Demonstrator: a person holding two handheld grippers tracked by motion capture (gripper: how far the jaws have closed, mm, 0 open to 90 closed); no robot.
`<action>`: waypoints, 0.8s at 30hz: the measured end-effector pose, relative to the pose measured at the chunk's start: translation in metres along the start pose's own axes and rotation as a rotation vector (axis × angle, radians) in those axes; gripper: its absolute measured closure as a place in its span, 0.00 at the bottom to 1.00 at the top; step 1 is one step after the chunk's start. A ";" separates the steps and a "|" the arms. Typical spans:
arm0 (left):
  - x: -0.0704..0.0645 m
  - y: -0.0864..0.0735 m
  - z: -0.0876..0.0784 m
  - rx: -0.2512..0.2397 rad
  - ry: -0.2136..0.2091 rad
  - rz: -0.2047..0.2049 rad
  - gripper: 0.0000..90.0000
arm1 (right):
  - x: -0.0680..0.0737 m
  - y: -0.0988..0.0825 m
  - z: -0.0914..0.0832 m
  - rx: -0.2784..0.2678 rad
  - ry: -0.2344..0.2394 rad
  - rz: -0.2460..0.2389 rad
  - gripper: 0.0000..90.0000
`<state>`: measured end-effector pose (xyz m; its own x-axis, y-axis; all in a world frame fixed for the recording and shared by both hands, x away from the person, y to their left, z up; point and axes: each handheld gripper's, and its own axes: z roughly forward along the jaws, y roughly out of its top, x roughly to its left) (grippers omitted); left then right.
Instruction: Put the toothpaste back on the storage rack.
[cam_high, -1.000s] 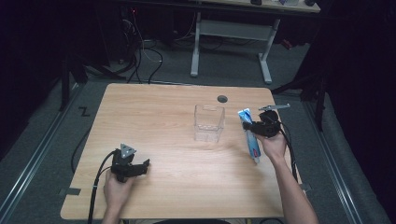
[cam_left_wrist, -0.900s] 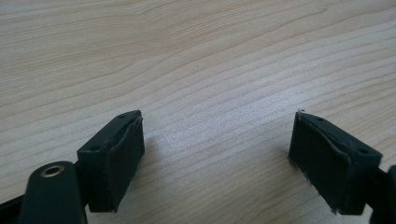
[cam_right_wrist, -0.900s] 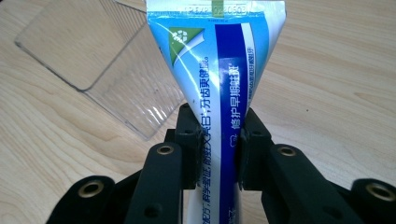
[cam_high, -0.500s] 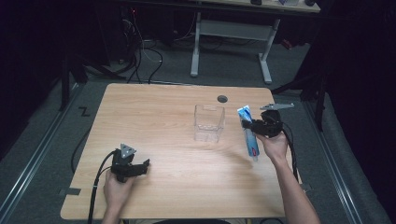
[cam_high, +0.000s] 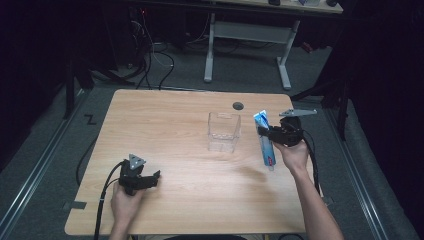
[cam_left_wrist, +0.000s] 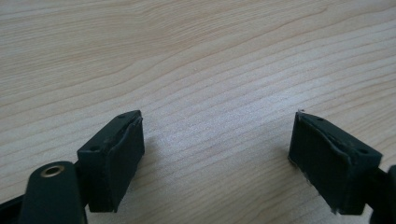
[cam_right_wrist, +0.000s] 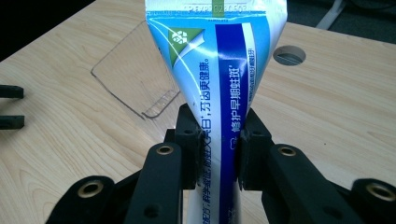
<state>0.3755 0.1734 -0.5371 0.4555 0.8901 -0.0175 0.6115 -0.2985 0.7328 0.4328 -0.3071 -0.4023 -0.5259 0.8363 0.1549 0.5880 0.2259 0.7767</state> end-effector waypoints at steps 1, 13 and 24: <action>0.000 0.000 0.000 0.000 0.000 0.000 0.21 | 0.001 0.001 -0.001 -0.003 0.003 -0.003 0.83; 0.000 0.000 0.000 0.000 0.000 0.000 0.21 | 0.018 0.012 -0.004 -0.038 0.056 -0.041 0.83; 0.000 0.000 0.000 0.000 0.000 0.000 0.21 | 0.031 0.025 -0.003 -0.068 0.071 -0.062 0.82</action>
<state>0.3755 0.1734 -0.5371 0.4557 0.8900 -0.0176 0.6115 -0.2986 0.7327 0.4300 -0.2770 -0.3763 -0.6032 0.7841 0.1462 0.5113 0.2395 0.8253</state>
